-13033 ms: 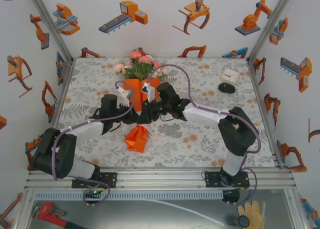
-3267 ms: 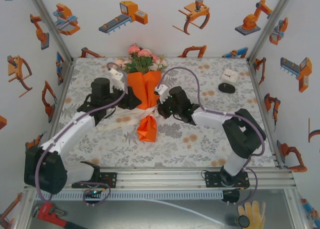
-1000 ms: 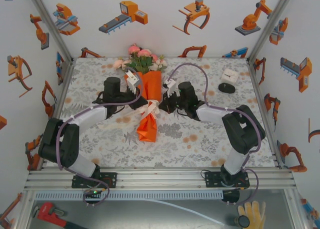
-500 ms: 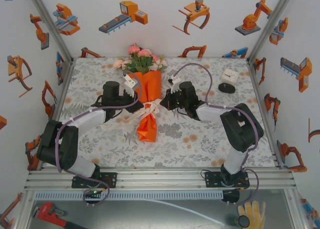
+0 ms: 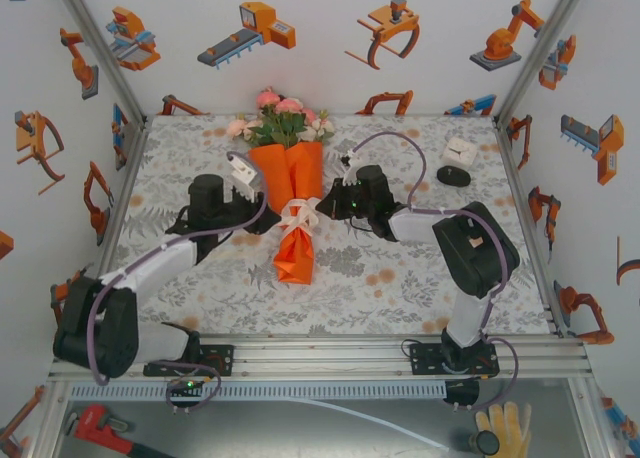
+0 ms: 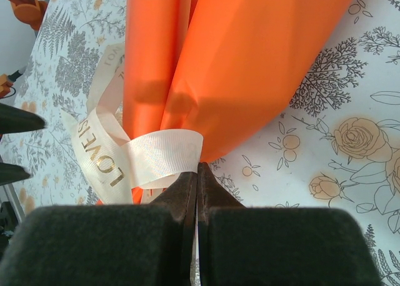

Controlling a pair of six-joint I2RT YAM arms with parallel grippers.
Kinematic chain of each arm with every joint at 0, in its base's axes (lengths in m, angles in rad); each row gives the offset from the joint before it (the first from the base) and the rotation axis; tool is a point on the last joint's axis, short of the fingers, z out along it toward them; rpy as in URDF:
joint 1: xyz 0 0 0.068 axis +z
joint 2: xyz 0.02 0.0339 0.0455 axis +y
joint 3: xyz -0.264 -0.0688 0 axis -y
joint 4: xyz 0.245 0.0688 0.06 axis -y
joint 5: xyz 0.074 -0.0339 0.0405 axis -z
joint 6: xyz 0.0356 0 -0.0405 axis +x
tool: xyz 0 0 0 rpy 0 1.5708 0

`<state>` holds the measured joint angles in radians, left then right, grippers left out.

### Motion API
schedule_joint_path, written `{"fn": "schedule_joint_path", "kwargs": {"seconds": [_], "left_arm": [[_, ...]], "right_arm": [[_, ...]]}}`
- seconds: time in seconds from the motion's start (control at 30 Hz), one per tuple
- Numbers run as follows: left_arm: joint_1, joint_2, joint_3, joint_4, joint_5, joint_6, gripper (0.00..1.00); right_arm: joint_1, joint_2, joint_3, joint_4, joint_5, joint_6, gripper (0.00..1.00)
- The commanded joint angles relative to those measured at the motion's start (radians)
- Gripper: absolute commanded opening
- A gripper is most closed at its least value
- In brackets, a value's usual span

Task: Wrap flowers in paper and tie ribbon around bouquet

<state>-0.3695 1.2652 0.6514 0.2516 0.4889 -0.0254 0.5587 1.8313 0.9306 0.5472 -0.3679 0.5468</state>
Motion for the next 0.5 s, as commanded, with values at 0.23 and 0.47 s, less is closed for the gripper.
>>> {"fn": "schedule_joint_path", "kwargs": {"seconds": [0.23, 0.47], "left_arm": [[-0.239, -0.155, 0.031, -0.13, -0.251, -0.216, 0.41], [-0.495, -0.01, 0.15, -0.313, -0.797, -0.718, 0.33]], "right_arm": [[0.0, -0.019, 0.013, -0.013, 0.039, -0.01, 0.0], [0.01, -0.01, 0.053, -0.092, 0.063, 0.012, 0.0]]}}
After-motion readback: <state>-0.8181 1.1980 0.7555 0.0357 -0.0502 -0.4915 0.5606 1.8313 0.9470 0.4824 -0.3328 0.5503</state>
